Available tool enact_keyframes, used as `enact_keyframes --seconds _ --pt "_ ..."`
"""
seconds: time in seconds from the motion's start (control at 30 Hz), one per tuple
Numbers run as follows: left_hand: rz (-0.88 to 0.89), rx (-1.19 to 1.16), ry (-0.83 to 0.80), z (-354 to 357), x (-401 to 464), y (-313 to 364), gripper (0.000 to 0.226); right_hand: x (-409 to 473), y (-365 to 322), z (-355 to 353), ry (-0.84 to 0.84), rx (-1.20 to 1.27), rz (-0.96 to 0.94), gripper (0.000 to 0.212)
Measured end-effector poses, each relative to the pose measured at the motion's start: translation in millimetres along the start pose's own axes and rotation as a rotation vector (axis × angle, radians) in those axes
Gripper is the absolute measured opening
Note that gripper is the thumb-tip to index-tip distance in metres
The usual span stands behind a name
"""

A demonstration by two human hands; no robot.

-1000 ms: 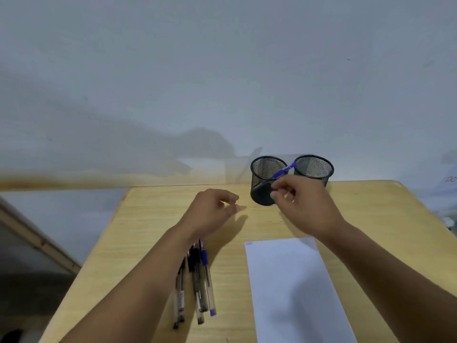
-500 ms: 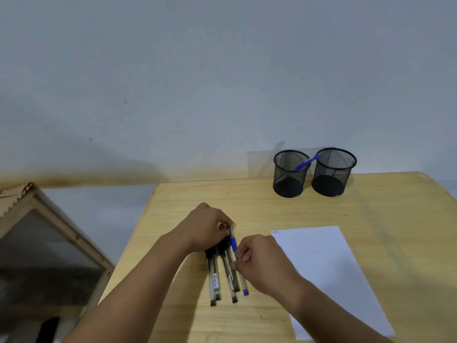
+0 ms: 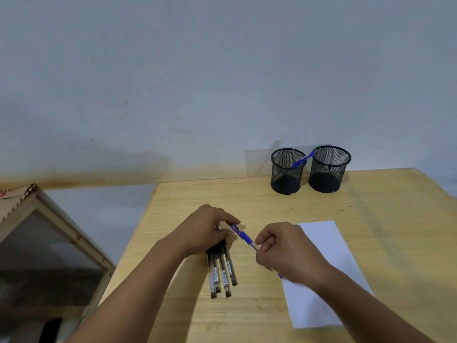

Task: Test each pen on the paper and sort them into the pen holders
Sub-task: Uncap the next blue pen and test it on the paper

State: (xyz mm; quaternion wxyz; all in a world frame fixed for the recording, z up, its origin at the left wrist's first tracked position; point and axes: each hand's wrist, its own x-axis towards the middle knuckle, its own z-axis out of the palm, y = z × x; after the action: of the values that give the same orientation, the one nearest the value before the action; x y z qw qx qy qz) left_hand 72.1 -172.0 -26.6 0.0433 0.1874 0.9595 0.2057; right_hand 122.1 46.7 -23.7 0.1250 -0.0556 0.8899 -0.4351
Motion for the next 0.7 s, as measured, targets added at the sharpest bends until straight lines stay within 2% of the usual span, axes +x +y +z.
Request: enact_keyframes --seconds 0.1,0.27,0.5,0.7 --pt "0.041 -0.015 0.069 5.7 -3.5 13.7 0.021 -11.9 11.9 -13.9 -0.005 0.015 -0.037 0.018" --pt "0.103 -0.097 0.182 22.5 -10.5 35.8 0.016 -20.5 32.8 -25.0 0.095 -0.12 -0.095 0.018" --pt "0.096 -0.208 0.292 41.9 -17.2 66.0 0.012 -18.2 35.3 -30.5 0.152 -0.142 -0.214 0.002" --pt "0.068 -0.264 0.283 48.6 -17.0 63.1 0.013 -11.9 36.7 -27.0 0.17 -0.109 -0.202 0.006"
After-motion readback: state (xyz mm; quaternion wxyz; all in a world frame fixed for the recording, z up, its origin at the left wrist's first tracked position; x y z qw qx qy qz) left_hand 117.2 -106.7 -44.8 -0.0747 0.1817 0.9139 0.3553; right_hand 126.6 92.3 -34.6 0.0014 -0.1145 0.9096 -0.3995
